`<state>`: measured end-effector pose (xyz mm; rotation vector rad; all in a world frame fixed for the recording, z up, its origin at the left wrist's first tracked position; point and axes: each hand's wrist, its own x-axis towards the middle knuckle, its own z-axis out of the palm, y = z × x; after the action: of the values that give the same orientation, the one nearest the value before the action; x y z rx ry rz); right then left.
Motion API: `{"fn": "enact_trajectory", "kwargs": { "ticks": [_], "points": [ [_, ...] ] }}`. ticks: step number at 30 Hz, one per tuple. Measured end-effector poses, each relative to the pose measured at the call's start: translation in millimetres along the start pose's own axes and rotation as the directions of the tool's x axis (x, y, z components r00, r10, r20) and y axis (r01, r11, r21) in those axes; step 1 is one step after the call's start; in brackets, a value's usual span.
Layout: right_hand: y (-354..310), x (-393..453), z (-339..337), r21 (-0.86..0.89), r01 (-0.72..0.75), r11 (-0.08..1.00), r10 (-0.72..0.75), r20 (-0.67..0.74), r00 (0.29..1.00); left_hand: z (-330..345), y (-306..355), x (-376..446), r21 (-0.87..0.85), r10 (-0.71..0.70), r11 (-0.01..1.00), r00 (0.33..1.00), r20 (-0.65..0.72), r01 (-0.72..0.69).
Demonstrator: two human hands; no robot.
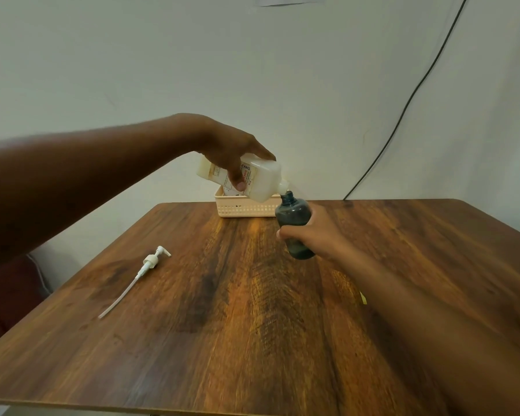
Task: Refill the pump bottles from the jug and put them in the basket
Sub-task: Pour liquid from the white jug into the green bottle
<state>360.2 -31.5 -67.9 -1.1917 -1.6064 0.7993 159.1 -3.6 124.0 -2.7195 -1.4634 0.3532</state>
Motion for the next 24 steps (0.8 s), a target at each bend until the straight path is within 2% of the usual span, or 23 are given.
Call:
{"fn": "enact_trajectory", "kwargs": {
  "ticks": [12,19,24],
  "points": [
    [5,3,2,-0.013,-0.022,1.000,0.022,-0.019,1.000,9,-2,-1,-0.056,-0.002,0.998,1.000,-0.001,0.002],
    [7,4,3,0.057,-0.031,0.998,0.032,-0.018,0.999,27,-9,-5,-0.233,0.005,0.972,0.999,-0.041,-0.015],
    [6,6,7,0.085,-0.022,0.996,0.026,-0.050,0.998,50,-10,-1,-0.398,-0.016,0.917,0.997,-0.073,-0.014]
  ]
}}
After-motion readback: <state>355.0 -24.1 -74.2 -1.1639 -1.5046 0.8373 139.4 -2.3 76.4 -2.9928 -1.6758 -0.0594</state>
